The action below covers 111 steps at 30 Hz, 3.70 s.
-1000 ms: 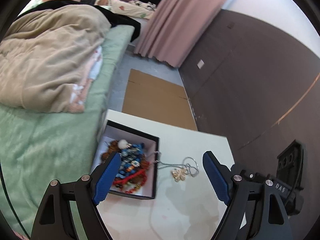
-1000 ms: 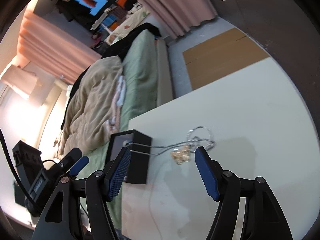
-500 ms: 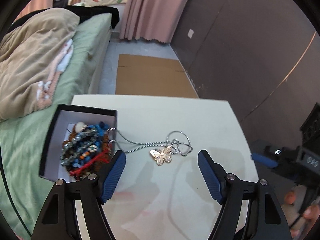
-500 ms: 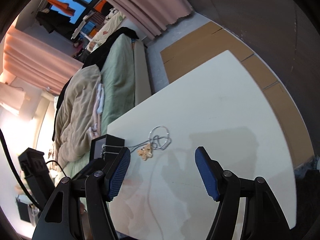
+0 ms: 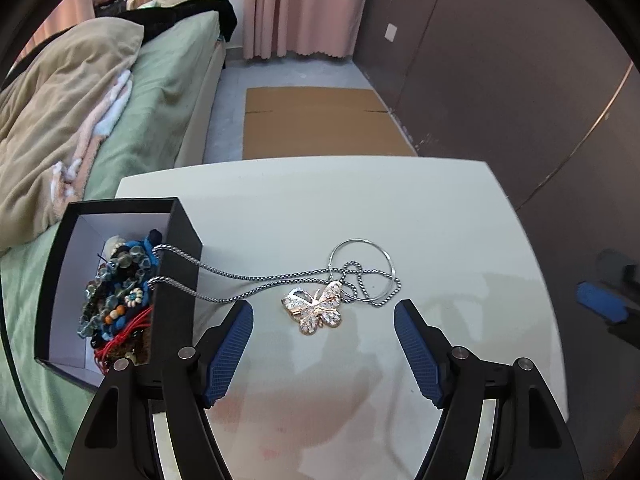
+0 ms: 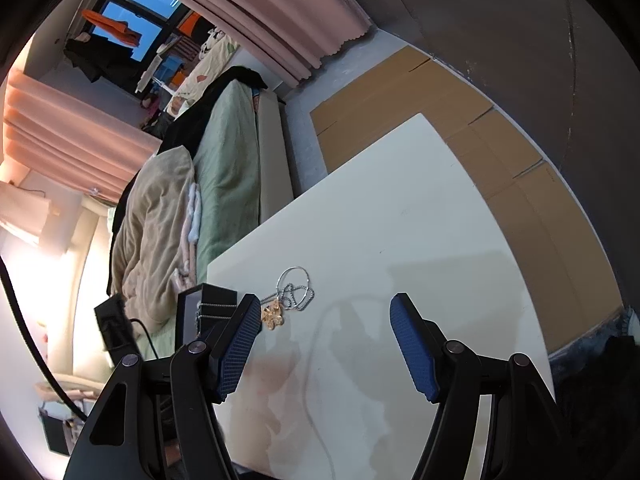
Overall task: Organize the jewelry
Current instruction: 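Grasp the gold butterfly pendant with the left gripper, then carry the butterfly pendant over the black box with the left gripper, then release the butterfly into the box with the left gripper while the right gripper grasps the silver chain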
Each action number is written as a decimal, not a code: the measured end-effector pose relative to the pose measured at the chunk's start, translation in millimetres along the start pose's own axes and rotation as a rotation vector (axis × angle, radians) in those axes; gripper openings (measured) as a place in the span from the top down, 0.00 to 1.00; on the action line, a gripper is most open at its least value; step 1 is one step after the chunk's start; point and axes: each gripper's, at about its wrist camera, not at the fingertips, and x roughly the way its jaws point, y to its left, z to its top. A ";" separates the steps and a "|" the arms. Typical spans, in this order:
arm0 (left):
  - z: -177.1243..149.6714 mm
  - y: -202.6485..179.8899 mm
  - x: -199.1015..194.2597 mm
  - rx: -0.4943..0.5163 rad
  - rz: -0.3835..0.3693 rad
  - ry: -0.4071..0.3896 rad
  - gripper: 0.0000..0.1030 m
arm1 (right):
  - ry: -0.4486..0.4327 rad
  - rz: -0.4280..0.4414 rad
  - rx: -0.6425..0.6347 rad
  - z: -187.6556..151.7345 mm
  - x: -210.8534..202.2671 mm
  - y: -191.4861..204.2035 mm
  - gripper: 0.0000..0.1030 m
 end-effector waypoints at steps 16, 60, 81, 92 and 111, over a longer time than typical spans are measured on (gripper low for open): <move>-1.8 -8.4 39.9 0.074 0.117 0.029 0.38 | 0.022 -0.007 -0.016 11.1 5.3 -1.5 0.34; 28.0 116.3 -72.0 -0.238 -0.142 -0.190 0.60 | 0.279 -0.041 -0.225 -23.9 151.1 78.3 0.48; 29.7 136.6 -75.6 -0.272 -0.158 -0.195 0.60 | 0.168 -0.283 -0.357 -9.8 149.5 87.2 0.48; 25.4 149.2 -83.6 -0.309 -0.155 -0.209 0.60 | 0.155 -0.465 -0.500 -25.5 155.5 96.9 0.53; 7.9 153.9 -101.2 -0.310 -0.146 -0.220 0.60 | 0.185 -0.127 -0.365 -30.4 124.4 87.3 0.96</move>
